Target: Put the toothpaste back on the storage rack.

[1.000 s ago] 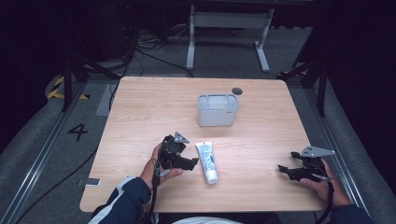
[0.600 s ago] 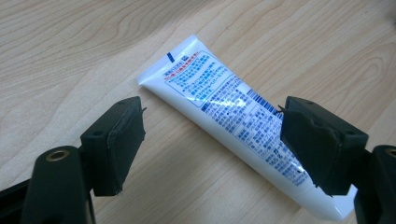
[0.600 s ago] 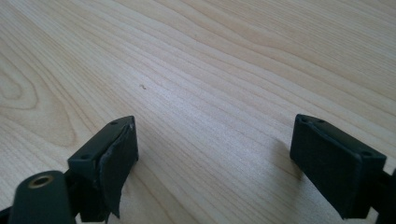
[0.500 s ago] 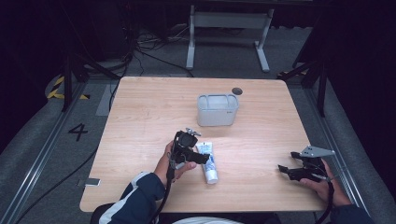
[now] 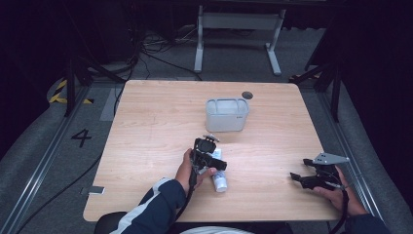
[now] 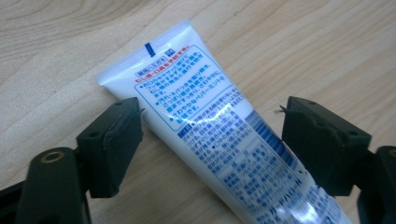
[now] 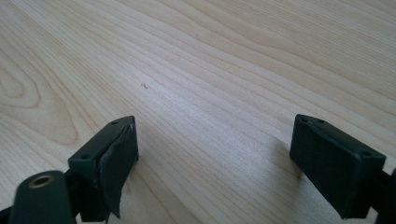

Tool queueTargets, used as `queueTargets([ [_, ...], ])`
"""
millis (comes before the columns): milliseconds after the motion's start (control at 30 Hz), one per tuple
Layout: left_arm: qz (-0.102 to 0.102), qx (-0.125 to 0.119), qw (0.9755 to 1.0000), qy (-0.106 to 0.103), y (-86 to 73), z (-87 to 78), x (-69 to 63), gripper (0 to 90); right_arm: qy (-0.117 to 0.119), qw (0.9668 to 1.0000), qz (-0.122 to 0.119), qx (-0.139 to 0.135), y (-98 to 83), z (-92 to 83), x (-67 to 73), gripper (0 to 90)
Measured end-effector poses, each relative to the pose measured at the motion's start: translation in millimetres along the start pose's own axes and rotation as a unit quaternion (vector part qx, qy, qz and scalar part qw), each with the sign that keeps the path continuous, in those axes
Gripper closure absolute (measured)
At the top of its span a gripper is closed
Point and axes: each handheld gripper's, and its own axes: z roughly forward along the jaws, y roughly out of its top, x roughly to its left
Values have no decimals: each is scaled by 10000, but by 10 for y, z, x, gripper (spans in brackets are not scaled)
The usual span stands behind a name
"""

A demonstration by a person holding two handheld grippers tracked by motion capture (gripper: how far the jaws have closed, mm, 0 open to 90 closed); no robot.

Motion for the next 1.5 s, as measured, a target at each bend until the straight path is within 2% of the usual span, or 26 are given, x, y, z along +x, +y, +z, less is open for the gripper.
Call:
queueTargets([
  [67, 8, -1, 10000, 44, 9, 17, 12, 194, 2, 10000, 0, 0, 0, 0, 0, 158],
  [167, -99, 52, 9999, 46, 18, 72, 23, 169, 8, 10000, -3, 7, 0, -1, -2, 157],
  [233, 140, 64, 9998, 114, 32, 91, 2, 182, 16, 10000, -5, 9, 1, -1, -3, 157],
  [267, 151, 53, 9997, 196, 38, 101, -19, 187, 16, 10000, -4, 9, 1, -1, -3, 157],
  [333, 300, 91, 9990, 332, 54, 124, -53, 192, 16, 10000, -6, 10, 1, -1, -3, 157],
  [467, 553, 107, 9974, 447, 73, 148, -71, 194, 10, 10000, -3, 8, 0, -1, -2, 157],
  [733, 655, 153, 9952, 707, 78, 170, -159, 243, 13, 10000, -2, 7, 0, -1, -2, 157],
  [833, 732, 99, 9949, 686, 65, 162, -185, 310, 13, 10000, 0, 8, 0, -1, -2, 157],
  [1000, 589, 48, 9963, 620, 43, 131, -164, 394, 9, 10000, -1, 8, 0, -1, -2, 157],
  [1167, 778, 131, 9954, 545, 49, 118, -146, 414, 15, 10000, 6, 11, 1, -1, -3, 156],
  [1267, 1032, 358, 9931, 427, 83, 108, -135, 409, 17, 10000, 16, 8, 1, -1, -2, 156],
  [1333, 1046, 548, 9925, 309, 120, 98, -116, 406, 14, 10000, 6, 10, 1, 0, -3, 156],
  [1367, 1132, 634, 9911, 291, 136, 96, -109, 403, 20, 10000, 8, 11, 1, -1, -3, 156],
  [1500, 1179, 769, 9898, 240, 172, 98, -97, 394, 17, 10000, 15, 9, 1, -1, -2, 156],
])
